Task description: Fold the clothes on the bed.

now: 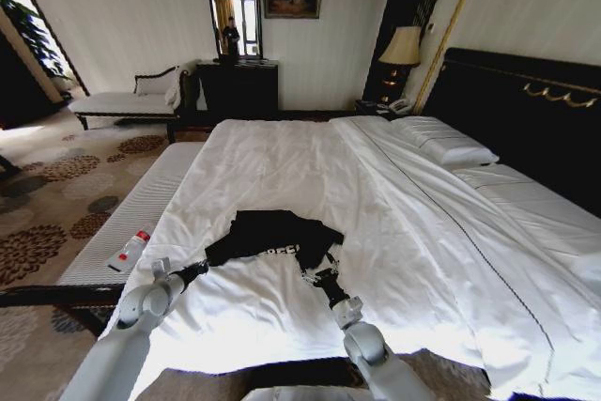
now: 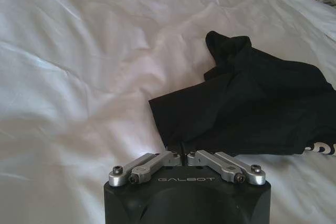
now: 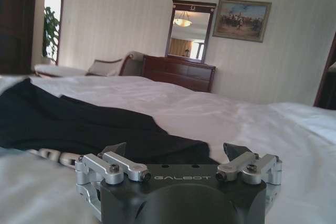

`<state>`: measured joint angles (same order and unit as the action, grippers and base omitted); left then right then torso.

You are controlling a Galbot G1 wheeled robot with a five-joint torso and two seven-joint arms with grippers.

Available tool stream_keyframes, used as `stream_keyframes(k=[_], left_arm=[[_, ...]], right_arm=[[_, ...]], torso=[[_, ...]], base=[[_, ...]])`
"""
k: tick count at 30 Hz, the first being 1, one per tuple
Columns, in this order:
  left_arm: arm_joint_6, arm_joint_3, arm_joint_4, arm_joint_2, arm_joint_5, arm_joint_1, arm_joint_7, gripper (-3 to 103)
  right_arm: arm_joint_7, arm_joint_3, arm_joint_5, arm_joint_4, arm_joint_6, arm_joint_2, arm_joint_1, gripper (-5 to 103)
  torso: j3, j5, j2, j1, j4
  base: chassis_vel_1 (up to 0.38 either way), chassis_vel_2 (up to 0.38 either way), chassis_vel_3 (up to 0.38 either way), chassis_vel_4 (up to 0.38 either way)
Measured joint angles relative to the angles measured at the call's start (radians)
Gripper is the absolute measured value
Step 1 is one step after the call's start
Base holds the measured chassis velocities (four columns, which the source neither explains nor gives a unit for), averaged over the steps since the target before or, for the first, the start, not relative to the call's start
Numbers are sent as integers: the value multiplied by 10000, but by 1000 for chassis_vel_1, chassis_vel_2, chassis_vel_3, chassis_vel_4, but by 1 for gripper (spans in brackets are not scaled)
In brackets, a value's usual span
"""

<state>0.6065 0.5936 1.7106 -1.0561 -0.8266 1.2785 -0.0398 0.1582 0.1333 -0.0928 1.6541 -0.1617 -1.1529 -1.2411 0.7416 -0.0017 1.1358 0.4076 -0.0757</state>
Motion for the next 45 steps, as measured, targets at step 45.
stream_keyframes(k=[45], left_arm=[[-113, 2, 196, 153, -399, -406, 13, 1]], right_arm=[[-2352, -4586, -511, -5971, -1760, 1600, 7005, 100]], torso=[[-1, -2, -1, 1, 1]], base=[[0, 0, 0, 0]])
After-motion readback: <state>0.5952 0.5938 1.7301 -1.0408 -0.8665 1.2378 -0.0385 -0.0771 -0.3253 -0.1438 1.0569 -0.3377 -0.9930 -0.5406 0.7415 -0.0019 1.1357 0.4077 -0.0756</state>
